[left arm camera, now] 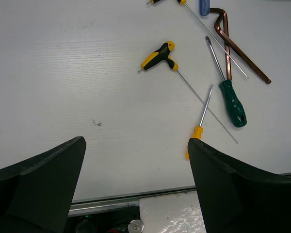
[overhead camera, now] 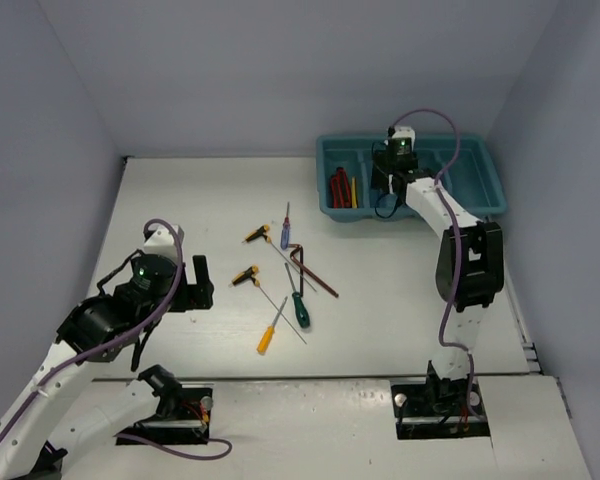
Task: Sort the tools into containers
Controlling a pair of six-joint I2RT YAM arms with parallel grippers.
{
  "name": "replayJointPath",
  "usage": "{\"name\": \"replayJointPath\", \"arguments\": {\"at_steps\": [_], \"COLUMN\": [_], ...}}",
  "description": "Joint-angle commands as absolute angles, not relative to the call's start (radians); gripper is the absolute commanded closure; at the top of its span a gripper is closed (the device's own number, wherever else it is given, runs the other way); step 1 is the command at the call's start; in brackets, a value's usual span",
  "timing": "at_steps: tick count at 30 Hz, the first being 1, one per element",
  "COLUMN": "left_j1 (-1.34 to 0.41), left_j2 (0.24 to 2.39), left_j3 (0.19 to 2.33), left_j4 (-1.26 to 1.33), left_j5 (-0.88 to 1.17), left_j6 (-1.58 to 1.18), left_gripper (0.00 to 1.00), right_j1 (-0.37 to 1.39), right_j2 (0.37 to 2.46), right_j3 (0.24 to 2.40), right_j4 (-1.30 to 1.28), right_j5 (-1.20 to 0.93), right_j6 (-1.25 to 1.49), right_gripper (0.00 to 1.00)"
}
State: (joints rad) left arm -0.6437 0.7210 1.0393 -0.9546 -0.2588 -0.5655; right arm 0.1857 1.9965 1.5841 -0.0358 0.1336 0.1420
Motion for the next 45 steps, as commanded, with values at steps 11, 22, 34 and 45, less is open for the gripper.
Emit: {"name": "replayJointPath", "arguments": {"at_steps": [11,22,34,45], "left_j1": [-0.637,-0.637,-0.637,-0.637], "left_j2": [0.767,0.726,0.681,0.669], "left_j3": [1.08,1.054,1.029,1.039], "left_j4": [-0.936,-0.94,-0.959,-0.969], "left_j5": [-0.273,-0.219,-0.183,-0.173], "left_j6": [-0.543,-0.545,-0.554,-0.546], "left_gripper": [0.16,0.16,0.16,0.16], "right_j1": [0.651,0.79,0.784,0.767], "right_j2": [1.756,2.05,2.289,2.287], "right_j3": [1.53,1.633,1.747,1.807], "right_j4": [0.024,0.023,0.023,0.023], "right_j5": [0.397,0.471,0.465,0.479], "right_j6": [0.426,0.544,0.572,0.505], "right_gripper": [0.52,0.53,0.56,1.0]}}
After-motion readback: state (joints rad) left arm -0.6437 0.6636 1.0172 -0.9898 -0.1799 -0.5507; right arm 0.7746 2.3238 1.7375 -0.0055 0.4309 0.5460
